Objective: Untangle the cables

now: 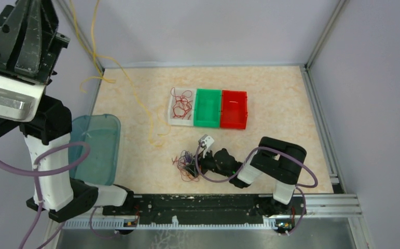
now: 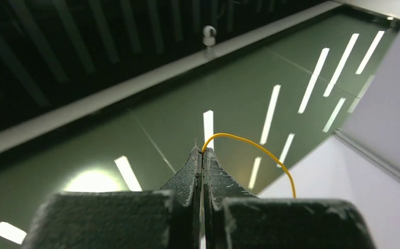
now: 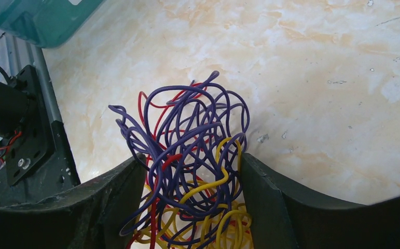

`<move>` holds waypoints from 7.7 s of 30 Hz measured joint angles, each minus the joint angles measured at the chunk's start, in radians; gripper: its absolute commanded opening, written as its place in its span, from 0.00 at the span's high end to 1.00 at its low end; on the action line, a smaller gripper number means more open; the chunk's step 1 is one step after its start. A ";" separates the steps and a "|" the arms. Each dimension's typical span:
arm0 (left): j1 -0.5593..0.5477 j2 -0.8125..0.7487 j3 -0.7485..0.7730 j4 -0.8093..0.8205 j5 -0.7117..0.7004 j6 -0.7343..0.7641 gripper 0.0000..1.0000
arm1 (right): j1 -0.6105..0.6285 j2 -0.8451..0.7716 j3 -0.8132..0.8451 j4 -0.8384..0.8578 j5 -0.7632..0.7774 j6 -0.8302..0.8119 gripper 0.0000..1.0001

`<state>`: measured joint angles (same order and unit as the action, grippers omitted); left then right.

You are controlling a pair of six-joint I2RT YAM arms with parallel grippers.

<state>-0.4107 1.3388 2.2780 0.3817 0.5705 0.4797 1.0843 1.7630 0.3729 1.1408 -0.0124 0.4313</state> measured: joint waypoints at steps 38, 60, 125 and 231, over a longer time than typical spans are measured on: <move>0.000 -0.280 -0.594 -0.269 0.255 -0.020 1.00 | -0.006 -0.490 0.575 -0.519 -0.036 -0.325 0.26; 0.000 -0.400 -0.872 -0.301 0.241 -0.054 0.62 | -0.187 -0.551 0.582 -0.549 0.064 -0.295 1.00; 0.000 -0.456 -1.112 -0.967 0.041 0.179 0.00 | -0.655 -0.340 1.135 -0.747 0.196 -0.098 1.00; 0.000 -0.490 -1.139 -0.945 0.009 0.097 0.00 | -0.521 0.003 0.776 -0.769 0.321 -0.137 1.00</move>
<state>-0.4110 0.8490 1.1389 -0.5636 0.5793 0.5770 0.5629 1.7664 1.1488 0.3717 0.3088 0.2947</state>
